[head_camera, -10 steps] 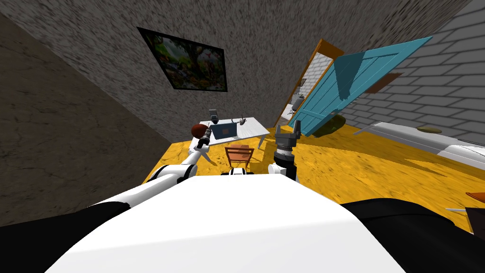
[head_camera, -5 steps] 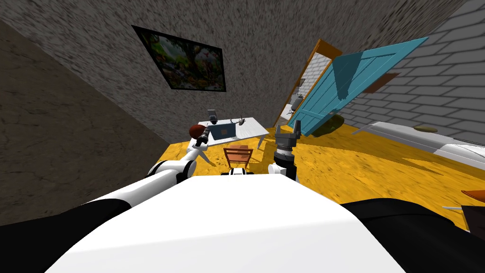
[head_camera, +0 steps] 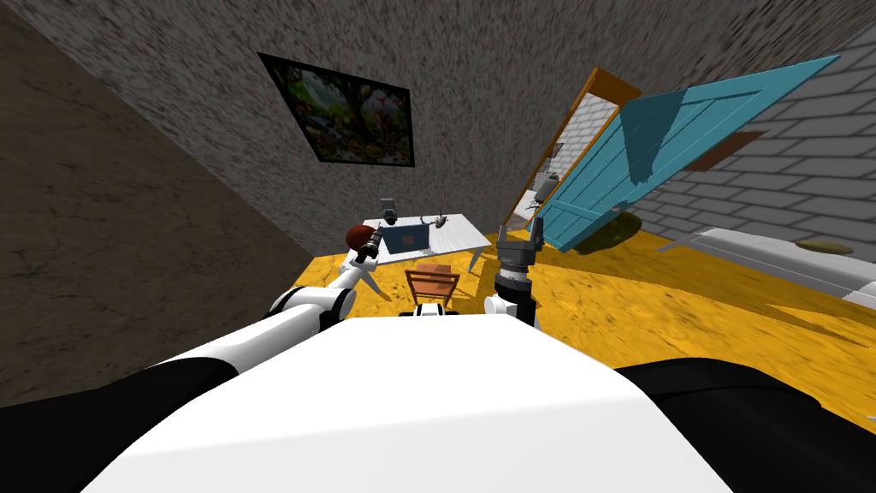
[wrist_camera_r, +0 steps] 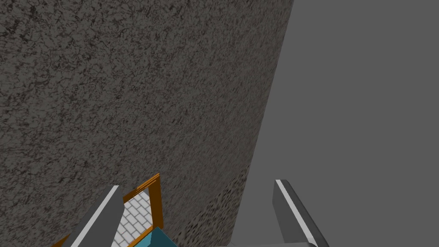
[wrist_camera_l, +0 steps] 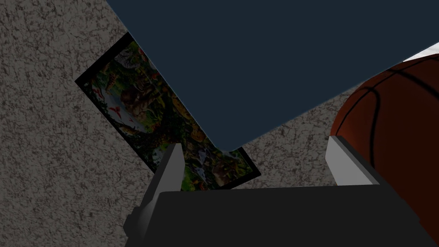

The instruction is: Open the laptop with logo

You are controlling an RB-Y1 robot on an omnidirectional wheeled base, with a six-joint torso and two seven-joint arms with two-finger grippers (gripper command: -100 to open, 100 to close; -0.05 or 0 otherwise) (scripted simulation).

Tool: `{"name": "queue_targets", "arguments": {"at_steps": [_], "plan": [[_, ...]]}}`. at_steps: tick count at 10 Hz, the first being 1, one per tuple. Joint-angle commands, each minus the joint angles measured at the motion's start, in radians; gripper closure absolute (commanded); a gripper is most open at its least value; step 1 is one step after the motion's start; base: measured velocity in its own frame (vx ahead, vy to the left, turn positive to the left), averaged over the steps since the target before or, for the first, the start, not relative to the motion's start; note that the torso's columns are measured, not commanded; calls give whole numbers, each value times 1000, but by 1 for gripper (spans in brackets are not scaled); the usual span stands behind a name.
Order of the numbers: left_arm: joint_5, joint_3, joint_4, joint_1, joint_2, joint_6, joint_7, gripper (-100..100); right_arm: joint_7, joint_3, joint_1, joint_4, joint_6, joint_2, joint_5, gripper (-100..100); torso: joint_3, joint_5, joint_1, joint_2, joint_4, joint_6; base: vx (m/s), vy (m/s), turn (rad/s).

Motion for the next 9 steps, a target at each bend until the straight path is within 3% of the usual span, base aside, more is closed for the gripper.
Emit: {"name": "queue_targets", "arguments": {"at_steps": [1, 2, 4, 5, 7, 8, 9], "plan": [[2, -22, -59, 26, 0, 24, 13, -100, 0, 0, 0, 0, 0, 0, 0, 0, 1, 0, 1, 2, 0, 0, 36, -8, 25], [6, -60, -90, 32, -6, 36, 25, -100, 0, 0, 0, 0, 0, 0, 0, 0, 3, 0, 2, 5, 1, 0, 62, -15, 235], [6, -60, -90, 32, -6, 36, 25, -100, 0, 0, 0, 0, 0, 0, 0, 0, 1, 0, 1, 2, 0, 0, 50, -13, 67], [10, -98, -120, 39, -12, 49, 37, -100, 0, 0, 0, 0, 0, 0, 0, 0, 2, 0, 1, 3, 1, 0, 51, -24, 211], [10, -98, -120, 39, -12, 49, 37, -100, 0, 0, 0, 0, 0, 0, 0, 0, 1, 0, 1, 1, 0, 0, 46, -14, 65], [15, -135, -151, 45, -18, 61, 49, -100, 0, 0, 0, 0, 0, 0, 0, 0, 1, 0, 2, 2, 1, 0, 71, -17, 226], [13, -118, -161, 51, -15, 68, 43, -100, 0, 0, 0, 0, 0, 0, 0, 0, 1, 0, 1, 1, 0, -1, 26, -9, 60]]}}
